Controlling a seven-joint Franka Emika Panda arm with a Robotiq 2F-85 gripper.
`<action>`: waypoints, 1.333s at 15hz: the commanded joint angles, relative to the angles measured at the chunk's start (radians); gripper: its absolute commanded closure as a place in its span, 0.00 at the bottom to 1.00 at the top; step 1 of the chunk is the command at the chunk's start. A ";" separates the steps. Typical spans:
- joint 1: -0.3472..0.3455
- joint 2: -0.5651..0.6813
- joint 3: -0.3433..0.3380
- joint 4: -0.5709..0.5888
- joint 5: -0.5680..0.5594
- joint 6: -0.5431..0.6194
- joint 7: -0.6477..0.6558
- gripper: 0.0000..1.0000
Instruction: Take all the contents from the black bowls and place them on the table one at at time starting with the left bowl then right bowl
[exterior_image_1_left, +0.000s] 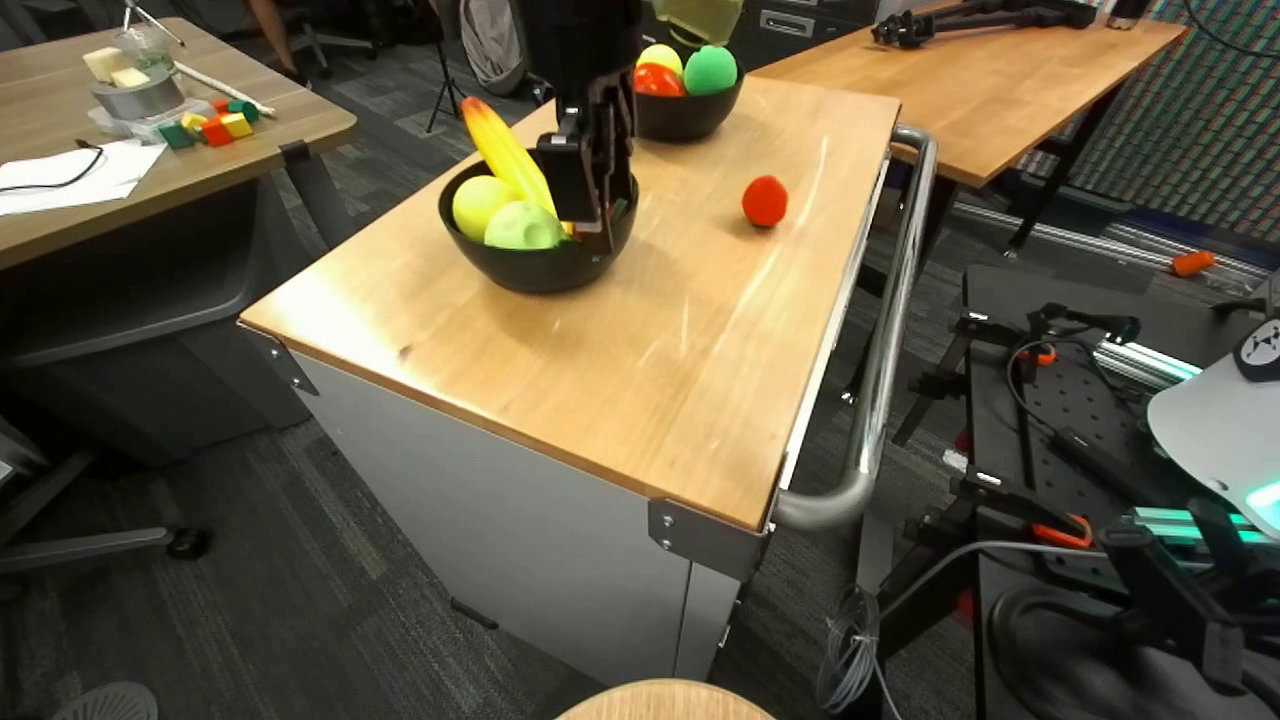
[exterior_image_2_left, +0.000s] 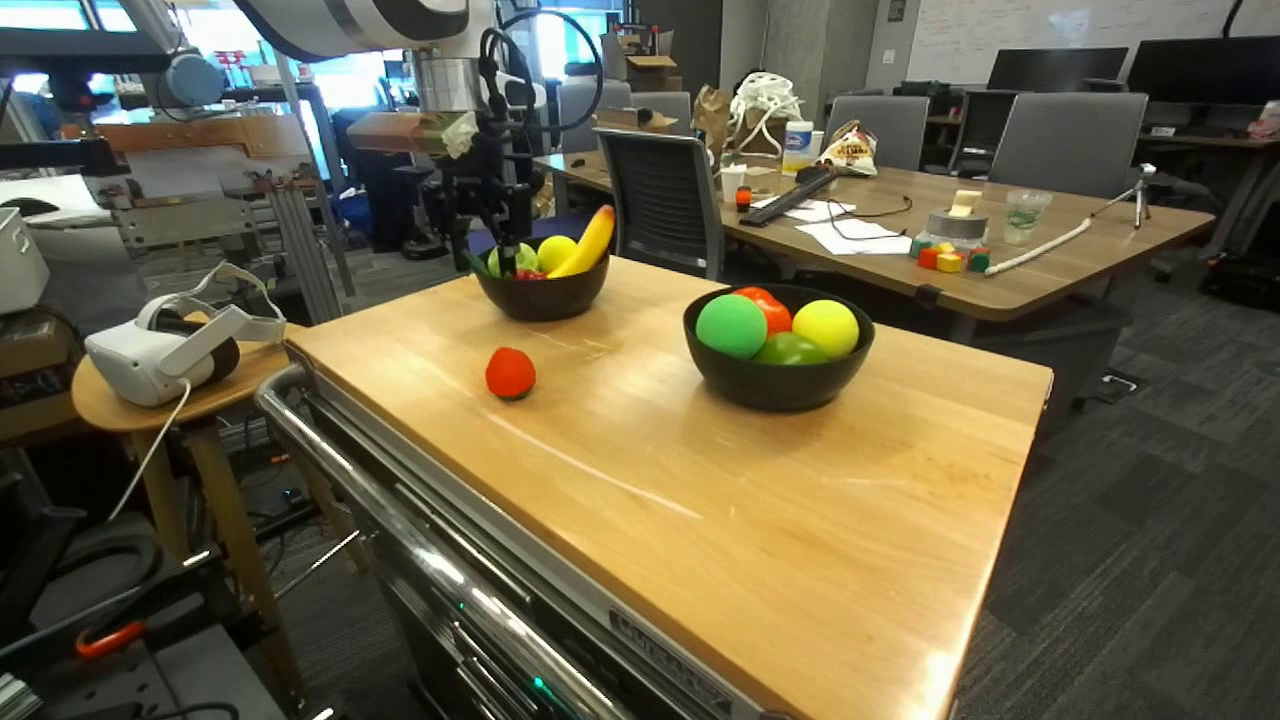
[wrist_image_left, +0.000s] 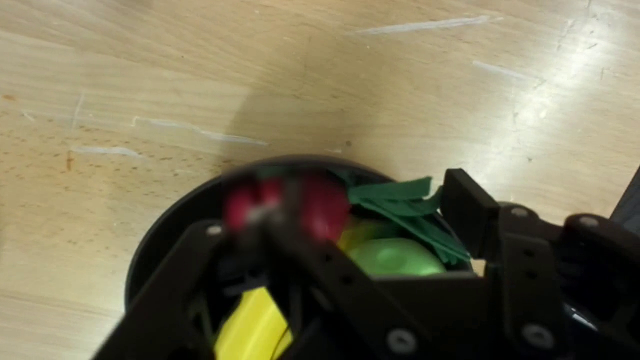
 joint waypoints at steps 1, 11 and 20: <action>0.015 0.032 -0.008 0.068 -0.006 -0.048 -0.024 0.60; 0.018 0.040 -0.011 0.106 -0.011 -0.062 -0.039 0.91; 0.018 0.045 -0.010 0.120 -0.019 -0.088 -0.080 0.91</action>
